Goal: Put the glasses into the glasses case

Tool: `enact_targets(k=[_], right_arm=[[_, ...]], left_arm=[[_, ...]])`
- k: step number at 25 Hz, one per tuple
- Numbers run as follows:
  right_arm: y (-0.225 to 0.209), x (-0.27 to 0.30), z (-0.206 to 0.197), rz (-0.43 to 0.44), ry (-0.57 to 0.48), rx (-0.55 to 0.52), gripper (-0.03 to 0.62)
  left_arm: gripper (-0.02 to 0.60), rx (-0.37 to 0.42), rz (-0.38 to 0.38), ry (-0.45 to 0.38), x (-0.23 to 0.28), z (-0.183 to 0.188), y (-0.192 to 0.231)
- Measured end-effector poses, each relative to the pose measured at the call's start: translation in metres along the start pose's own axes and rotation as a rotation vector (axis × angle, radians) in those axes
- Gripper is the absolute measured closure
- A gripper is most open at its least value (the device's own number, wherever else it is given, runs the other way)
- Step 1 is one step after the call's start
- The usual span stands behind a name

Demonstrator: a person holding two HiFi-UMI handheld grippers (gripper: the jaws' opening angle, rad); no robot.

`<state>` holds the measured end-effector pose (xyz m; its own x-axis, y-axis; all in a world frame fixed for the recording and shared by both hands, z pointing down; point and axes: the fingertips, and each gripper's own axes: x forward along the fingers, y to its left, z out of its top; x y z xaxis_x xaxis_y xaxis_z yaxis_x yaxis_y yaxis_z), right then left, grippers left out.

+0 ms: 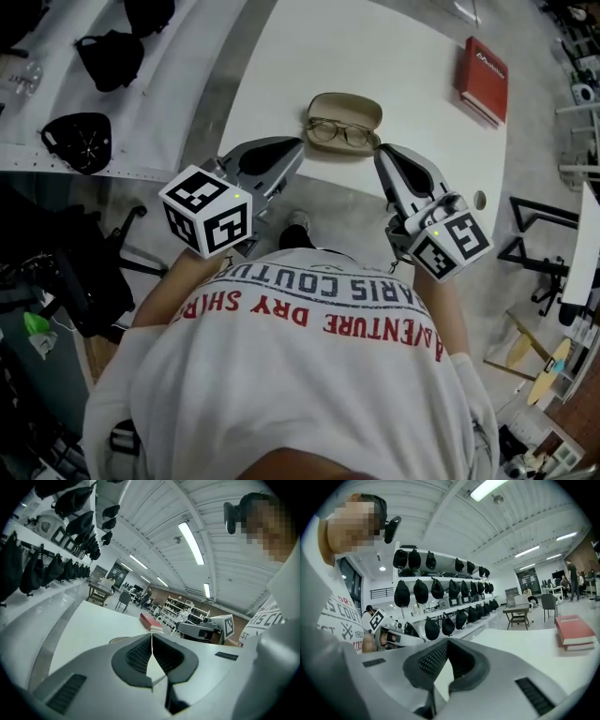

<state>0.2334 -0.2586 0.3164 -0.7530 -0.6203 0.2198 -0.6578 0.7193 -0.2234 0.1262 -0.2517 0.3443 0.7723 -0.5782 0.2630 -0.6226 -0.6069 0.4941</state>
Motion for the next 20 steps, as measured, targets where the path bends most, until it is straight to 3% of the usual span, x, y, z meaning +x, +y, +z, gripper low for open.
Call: enact_targets(k=[8,20], right_arm=[[-0.003,-0.002,0.012,0.002,-0.03,-0.01,0.57],[-0.027,0.012,0.004,-0.003,0.017,-0.058,0.57]], left_arm=[[0.552,0.032,-0.008,-0.021,0.004,0.014,-0.006],[0.552,0.04,0.024,-0.008,0.021,0.016,0.01]])
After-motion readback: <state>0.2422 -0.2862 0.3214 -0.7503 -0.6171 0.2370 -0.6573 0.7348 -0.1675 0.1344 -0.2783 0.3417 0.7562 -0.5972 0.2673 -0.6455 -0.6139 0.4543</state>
